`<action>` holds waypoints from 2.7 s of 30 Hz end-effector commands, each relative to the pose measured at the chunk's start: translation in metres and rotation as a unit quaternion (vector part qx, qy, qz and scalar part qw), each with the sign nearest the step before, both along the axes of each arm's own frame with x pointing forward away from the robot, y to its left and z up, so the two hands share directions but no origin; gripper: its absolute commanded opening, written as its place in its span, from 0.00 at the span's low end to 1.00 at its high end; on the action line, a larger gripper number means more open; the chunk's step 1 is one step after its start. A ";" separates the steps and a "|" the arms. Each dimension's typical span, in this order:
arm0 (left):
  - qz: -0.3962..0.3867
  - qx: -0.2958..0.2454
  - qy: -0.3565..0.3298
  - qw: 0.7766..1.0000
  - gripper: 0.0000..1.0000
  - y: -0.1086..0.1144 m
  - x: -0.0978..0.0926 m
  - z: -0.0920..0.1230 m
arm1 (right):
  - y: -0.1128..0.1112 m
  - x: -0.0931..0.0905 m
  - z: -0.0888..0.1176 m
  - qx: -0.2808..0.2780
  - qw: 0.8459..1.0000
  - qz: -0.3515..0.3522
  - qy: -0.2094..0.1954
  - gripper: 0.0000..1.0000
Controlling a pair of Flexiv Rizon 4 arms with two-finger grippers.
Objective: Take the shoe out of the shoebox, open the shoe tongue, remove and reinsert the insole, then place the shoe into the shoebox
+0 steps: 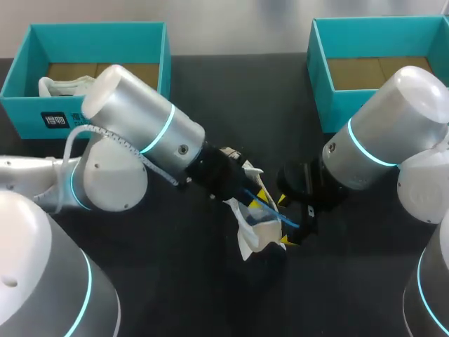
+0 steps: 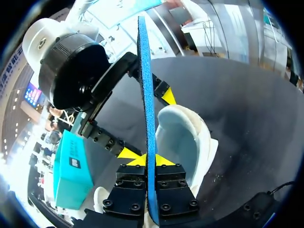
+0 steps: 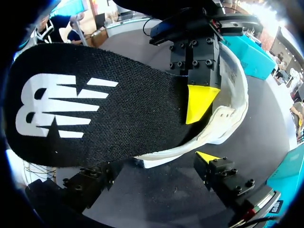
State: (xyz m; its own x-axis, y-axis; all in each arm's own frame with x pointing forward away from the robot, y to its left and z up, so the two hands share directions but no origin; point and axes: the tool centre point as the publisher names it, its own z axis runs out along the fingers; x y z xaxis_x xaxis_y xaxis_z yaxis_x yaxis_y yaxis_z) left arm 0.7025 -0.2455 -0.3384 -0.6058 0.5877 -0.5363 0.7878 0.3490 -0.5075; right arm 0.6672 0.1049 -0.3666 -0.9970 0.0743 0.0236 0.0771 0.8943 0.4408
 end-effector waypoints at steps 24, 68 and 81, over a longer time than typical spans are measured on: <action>0.136 -0.214 -0.038 0.967 0.00 0.001 -0.024 0.012 | 0.000 -0.001 0.000 -0.001 1.000 -0.001 -0.001 1.00; 0.248 -0.266 -0.023 0.931 0.00 0.013 -0.012 -0.002 | 0.000 -0.001 0.000 -0.001 1.000 -0.001 -0.001 1.00; 0.252 -0.206 -0.037 0.945 0.00 0.014 0.009 -0.014 | 0.000 -0.001 0.000 -0.001 1.000 -0.001 -0.001 1.00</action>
State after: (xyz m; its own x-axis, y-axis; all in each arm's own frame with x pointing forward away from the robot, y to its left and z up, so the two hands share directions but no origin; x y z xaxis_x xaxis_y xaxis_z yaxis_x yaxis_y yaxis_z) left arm 0.7037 -0.2260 -0.3498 -0.6832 -0.0828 -0.7256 0.6258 0.4458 -0.6401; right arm 0.6672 0.1049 -0.3666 -0.9970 0.0743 0.0237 0.0771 0.8943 0.4408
